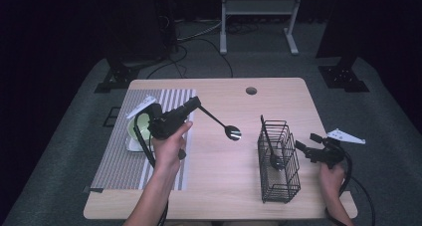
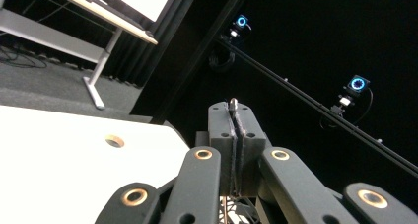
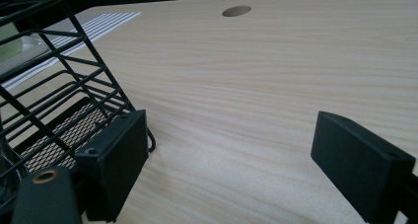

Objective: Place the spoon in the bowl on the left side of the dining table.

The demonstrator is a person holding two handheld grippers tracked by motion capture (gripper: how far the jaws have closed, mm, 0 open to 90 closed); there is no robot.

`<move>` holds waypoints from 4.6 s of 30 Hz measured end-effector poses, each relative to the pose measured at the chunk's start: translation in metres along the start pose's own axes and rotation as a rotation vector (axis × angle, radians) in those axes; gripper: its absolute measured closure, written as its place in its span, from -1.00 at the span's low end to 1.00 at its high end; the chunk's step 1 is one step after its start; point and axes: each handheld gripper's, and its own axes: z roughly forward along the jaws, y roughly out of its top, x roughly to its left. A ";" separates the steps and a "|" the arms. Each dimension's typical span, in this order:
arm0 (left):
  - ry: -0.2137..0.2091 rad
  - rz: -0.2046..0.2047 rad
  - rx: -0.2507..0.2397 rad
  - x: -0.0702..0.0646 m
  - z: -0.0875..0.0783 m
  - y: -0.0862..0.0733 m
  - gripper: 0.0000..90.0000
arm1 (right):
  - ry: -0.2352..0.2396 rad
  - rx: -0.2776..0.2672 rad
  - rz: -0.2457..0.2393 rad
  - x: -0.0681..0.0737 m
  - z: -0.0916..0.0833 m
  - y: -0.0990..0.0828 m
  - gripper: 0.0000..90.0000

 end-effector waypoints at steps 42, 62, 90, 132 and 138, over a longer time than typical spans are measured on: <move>0.155 -0.021 -0.074 0.043 -0.038 0.028 0.98 | -0.004 0.002 -0.001 0.000 0.000 0.000 -0.71; 0.218 -0.035 -0.105 0.059 -0.054 0.037 0.98 | -0.007 0.007 0.001 0.000 0.000 0.000 -0.71; 0.297 -0.043 -0.142 0.077 -0.079 0.052 0.98 | -0.008 0.008 0.005 0.000 0.001 0.000 -0.71; 0.468 -0.087 -0.216 0.118 -0.121 0.064 0.98 | -0.011 0.012 0.004 0.001 0.001 0.000 -0.71; 0.491 -0.093 -0.228 0.123 -0.127 0.065 0.98 | -0.011 0.012 0.004 0.001 0.001 0.000 -0.71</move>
